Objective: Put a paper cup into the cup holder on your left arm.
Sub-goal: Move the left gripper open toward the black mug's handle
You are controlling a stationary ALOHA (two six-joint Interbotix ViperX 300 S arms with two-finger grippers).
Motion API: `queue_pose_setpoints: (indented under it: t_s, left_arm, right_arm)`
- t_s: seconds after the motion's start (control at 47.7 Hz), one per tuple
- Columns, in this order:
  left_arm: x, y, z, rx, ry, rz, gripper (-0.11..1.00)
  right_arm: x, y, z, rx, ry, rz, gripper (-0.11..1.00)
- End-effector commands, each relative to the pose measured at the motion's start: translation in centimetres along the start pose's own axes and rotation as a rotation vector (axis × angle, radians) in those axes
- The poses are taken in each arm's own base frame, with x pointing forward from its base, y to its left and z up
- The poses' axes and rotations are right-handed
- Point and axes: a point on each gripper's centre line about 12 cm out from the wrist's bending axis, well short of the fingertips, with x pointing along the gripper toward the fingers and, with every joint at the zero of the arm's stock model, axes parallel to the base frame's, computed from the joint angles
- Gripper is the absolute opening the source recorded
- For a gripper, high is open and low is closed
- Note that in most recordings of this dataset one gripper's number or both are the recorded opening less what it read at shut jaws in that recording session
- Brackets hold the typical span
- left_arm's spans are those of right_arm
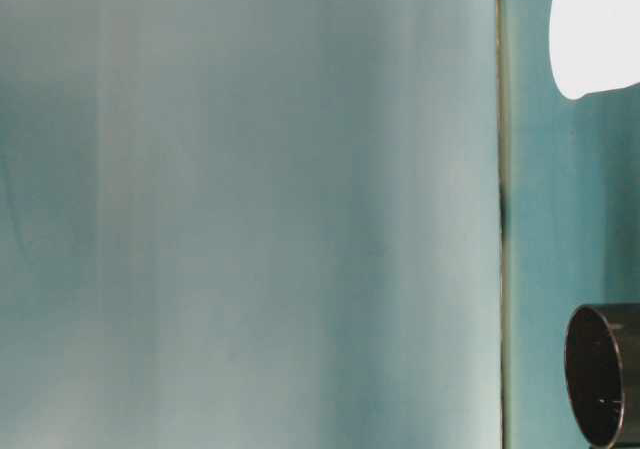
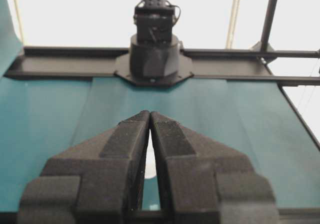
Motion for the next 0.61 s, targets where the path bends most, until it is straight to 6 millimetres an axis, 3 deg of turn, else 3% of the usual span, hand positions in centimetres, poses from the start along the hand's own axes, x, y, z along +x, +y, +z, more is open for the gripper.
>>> queue_pose_setpoints:
  t_s: [0.0,0.063,0.126,0.23,0.398,0.587]
  left_arm:
    - [0.6,-0.2,1.5,-0.007,-0.014,-0.011,0.16]
    - [0.8,-0.2,1.6,-0.01,0.023,-0.012,0.1]
    - [0.9,-0.3,1.3,-0.01,0.068,-0.016,0.03]
    - [0.9,-0.4,0.7,-0.013,0.132,-0.021,0.03]
    - [1.4,-0.5,-0.6,-0.039,0.209,-0.019,0.03]
    - [2.8,-0.5,-3.7,-0.107,0.386,-0.001,0.03]
  right_arm:
    - [0.3,0.1,0.4,0.013,-0.005,0.006,0.16]
    - [0.4,0.1,0.3,0.047,0.031,-0.002,0.16]
    - [0.6,0.1,-0.2,0.077,0.097,-0.005,0.06]
    - [0.5,0.1,-1.1,0.11,0.223,-0.007,-0.01]
    - [0.1,0.1,-2.4,0.134,0.37,-0.018,-0.02]
    - [-0.3,0.0,-4.3,0.142,0.531,-0.035,-0.02]
